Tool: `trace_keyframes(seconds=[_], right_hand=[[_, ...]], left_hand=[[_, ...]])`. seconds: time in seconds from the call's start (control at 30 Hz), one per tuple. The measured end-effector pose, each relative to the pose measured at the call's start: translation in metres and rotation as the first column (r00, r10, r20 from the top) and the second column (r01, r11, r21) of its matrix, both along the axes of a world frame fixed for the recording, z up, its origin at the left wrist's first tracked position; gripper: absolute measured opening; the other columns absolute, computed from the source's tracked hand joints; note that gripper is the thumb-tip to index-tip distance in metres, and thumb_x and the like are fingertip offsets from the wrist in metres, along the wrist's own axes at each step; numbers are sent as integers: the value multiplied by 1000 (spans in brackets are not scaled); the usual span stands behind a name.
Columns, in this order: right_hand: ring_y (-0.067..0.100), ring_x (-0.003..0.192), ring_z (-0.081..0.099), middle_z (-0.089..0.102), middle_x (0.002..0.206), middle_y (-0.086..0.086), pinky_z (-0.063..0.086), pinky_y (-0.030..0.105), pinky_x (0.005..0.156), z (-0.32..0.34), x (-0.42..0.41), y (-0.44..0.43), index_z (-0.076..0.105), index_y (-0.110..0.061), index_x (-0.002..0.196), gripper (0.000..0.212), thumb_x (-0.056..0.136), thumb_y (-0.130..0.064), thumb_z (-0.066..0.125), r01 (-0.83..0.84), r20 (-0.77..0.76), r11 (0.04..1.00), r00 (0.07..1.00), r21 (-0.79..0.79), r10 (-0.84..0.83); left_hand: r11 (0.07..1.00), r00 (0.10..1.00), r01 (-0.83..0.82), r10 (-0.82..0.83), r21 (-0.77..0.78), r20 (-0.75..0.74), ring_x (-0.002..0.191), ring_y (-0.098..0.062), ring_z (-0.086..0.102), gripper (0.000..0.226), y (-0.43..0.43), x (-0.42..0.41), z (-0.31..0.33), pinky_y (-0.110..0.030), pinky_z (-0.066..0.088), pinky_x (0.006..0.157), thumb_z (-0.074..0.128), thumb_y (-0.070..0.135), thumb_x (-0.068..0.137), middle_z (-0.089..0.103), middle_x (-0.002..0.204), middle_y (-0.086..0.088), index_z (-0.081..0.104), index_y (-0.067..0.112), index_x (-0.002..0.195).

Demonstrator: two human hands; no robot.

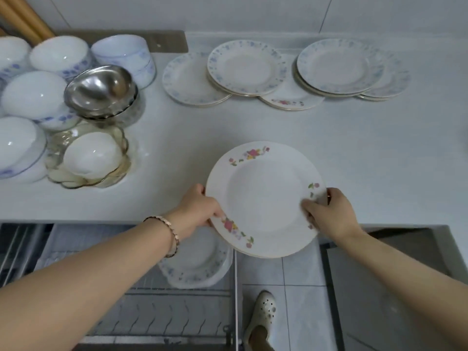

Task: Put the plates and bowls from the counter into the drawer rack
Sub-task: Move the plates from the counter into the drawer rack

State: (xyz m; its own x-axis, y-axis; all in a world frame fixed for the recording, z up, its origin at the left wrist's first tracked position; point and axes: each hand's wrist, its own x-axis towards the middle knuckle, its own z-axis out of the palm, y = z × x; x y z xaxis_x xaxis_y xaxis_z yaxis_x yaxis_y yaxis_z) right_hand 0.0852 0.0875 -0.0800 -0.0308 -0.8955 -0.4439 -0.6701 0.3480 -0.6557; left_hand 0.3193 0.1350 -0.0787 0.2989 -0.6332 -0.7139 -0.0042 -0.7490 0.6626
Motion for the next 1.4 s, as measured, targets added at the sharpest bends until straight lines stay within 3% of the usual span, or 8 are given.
trace_keyframes(seconds=[0.23, 0.5, 0.57, 0.77, 0.83, 1.17, 1.3, 1.4], right_hand=[[17, 56, 58, 65, 71, 9, 42, 19, 41, 9, 93, 135, 52, -4, 85, 12, 84, -11, 61, -42, 28, 993, 999, 114, 39], [24, 58, 58, 62, 71, 13, 56, 34, 61, -82, 163, 225, 55, 2, 93, 21, 86, -17, 63, 78, 15, 901, 995, 426, -94], [17, 55, 54, 60, 72, 12, 49, 23, 50, -110, 173, 229, 56, 0, 96, 18, 87, -15, 60, 117, -11, 882, 992, 456, -126], [23, 69, 62, 66, 91, 14, 52, 18, 57, -183, 187, 202, 50, 2, 129, 43, 91, -16, 58, 254, -76, 860, 966, 443, -246], [19, 59, 57, 63, 84, 12, 46, 11, 40, -202, 187, 189, 50, -1, 130, 44, 89, -12, 60, 348, -70, 834, 933, 428, -353], [9, 25, 45, 51, 56, 6, 23, 7, 20, -247, 199, 148, 63, -1, 95, 17, 90, 0, 47, 610, -71, 745, 784, 270, -616], [4, 47, 42, 58, 85, 12, 28, 4, 26, -243, 198, 158, 59, 7, 91, 14, 89, 1, 46, 560, -106, 811, 829, 168, -550], [18, 73, 54, 61, 106, 9, 46, 16, 59, -238, 201, 166, 57, 0, 115, 29, 93, -17, 49, 548, -82, 811, 835, 202, -544]], left_hand=[[968, 976, 218, -216, 121, -33, 104, -21, 56, 45, 131, 99, 9, -26, 55, 65, 61, -9, 80, 55, 118, -7, 42, 13, 115], [903, 969, 246, -223, 352, -107, 105, -22, 57, 47, 208, 171, -64, -32, 54, 83, 59, -11, 82, 57, 109, -3, 43, 11, 120], [888, 973, 232, -219, 397, -79, 112, -26, 57, 46, 208, 178, -96, -36, 55, 87, 60, -12, 81, 57, 122, -10, 45, 8, 120], [902, 975, 175, -214, 395, 57, 113, -30, 59, 59, 176, 173, -180, -45, 54, 91, 69, -9, 73, 58, 124, -13, 48, 6, 126], [915, 970, 173, -222, 365, 97, 113, -30, 59, 61, 158, 170, -201, -44, 53, 94, 71, -8, 72, 59, 126, -14, 49, 4, 128], [942, 900, 151, -256, 299, 352, 123, -30, 54, 49, 88, 155, -258, -39, 48, 102, 48, -5, 88, 54, 134, -14, 45, 7, 135], [956, 852, 165, -263, 244, 453, 118, -31, 56, 46, 90, 152, -258, -40, 50, 98, 48, -4, 86, 58, 129, -14, 47, 8, 131], [969, 883, 154, -223, 194, 413, 115, -29, 58, 58, 100, 148, -254, -36, 52, 93, 48, -2, 87, 56, 132, -9, 37, 18, 140]])
